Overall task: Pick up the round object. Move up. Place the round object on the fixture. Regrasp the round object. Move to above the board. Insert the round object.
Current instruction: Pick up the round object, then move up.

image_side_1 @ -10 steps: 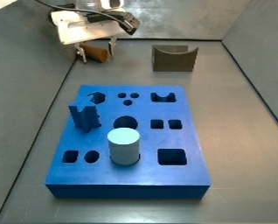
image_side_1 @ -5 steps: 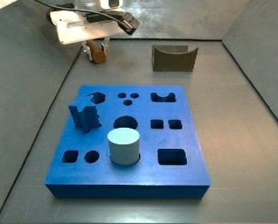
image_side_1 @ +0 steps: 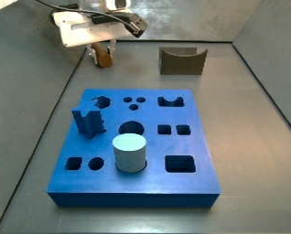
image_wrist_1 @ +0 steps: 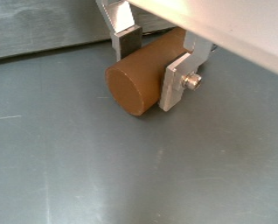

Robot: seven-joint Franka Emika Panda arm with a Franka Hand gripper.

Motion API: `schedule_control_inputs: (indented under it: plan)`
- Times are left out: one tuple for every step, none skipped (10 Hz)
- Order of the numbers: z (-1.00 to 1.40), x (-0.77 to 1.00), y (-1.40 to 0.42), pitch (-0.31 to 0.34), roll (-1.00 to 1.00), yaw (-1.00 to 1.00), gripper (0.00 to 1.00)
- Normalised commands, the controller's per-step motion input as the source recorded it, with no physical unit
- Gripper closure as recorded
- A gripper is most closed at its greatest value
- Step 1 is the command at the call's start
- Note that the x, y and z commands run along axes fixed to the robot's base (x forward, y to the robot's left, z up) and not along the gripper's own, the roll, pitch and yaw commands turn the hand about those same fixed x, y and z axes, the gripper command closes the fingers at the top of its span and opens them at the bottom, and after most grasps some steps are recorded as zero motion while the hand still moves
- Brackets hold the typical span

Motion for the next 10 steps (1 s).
schedule_control_inputs:
  plan:
    - [0.0, 0.0, 0.0, 0.0, 0.0, 0.0, 1.0]
    - [0.0, 0.0, 0.0, 0.0, 0.0, 0.0, 1.0]
    - [1.0, 0.0, 0.0, 0.0, 0.0, 0.0, 1.0]
    - [1.0, 0.0, -0.03, 0.032, -0.01, -0.02, 1.0]
    - [0.94, -0.01, -0.03, 0.068, -0.01, -0.02, 1.0]
    - [0.81, 0.0, -0.02, 0.104, -0.01, -0.02, 1.0]
    - [0.71, -0.01, -0.01, 0.105, 0.0, -0.02, 1.0]
    - [0.63, -0.02, -0.01, 0.098, 0.01, -0.02, 1.0]
    - [0.47, -0.03, 0.0, 0.081, 0.02, -0.02, 1.0]
    - [0.35, -0.03, 0.0, 0.075, 0.04, -0.03, 1.0]
